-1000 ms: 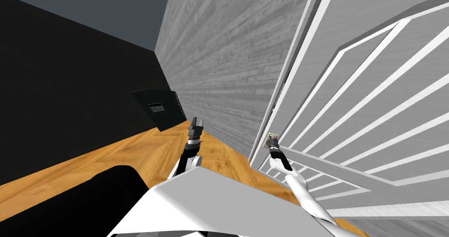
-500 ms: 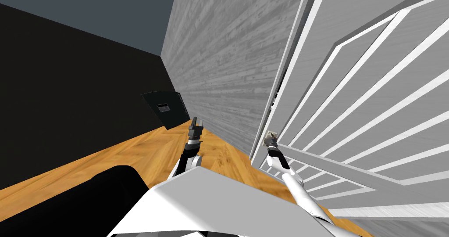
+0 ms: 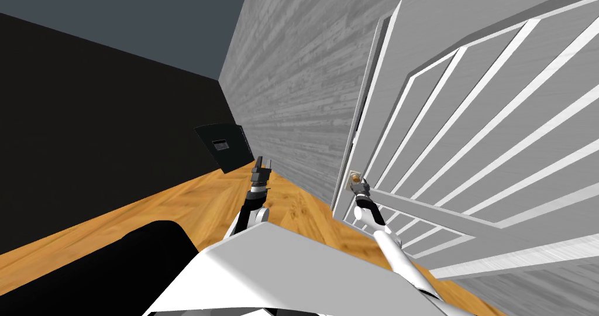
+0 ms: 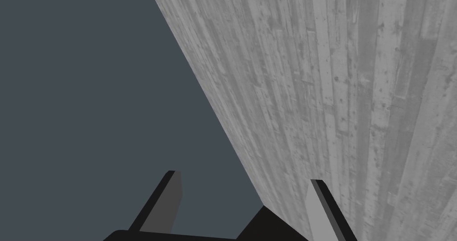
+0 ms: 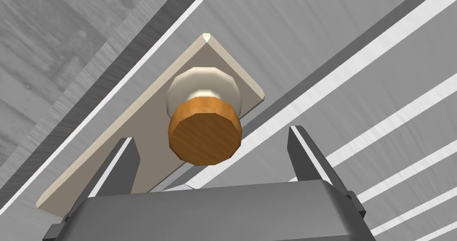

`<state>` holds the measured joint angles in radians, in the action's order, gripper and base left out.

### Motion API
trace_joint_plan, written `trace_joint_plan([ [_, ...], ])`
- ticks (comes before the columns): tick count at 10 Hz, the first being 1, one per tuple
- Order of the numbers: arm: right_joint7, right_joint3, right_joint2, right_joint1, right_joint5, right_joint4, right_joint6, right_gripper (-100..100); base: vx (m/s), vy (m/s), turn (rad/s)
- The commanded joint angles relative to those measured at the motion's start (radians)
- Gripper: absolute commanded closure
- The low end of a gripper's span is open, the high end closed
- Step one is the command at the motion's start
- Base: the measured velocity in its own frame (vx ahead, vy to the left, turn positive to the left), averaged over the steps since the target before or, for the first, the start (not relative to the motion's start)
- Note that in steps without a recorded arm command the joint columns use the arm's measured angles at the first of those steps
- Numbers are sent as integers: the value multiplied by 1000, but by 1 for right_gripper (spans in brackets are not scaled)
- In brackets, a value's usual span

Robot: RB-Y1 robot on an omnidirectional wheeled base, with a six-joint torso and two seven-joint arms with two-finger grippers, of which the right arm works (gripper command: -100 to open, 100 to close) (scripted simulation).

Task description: Pull the door open

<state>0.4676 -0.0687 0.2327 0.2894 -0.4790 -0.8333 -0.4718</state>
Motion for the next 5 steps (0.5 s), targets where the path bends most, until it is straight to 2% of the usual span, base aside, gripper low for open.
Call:
trace_joint_plan([
  [1,46,4,-10,2,-27,-4,-1,-100,-53,-21,27],
  [2,73,6,-19,1,-51,-12,0,-100,-67,-29,56],
  [3,82,6,-19,1,-51,-12,0,-100,-53,-30,21],
  [5,145,11,-38,-2,-100,-30,4,-100,-57,-37,42],
])
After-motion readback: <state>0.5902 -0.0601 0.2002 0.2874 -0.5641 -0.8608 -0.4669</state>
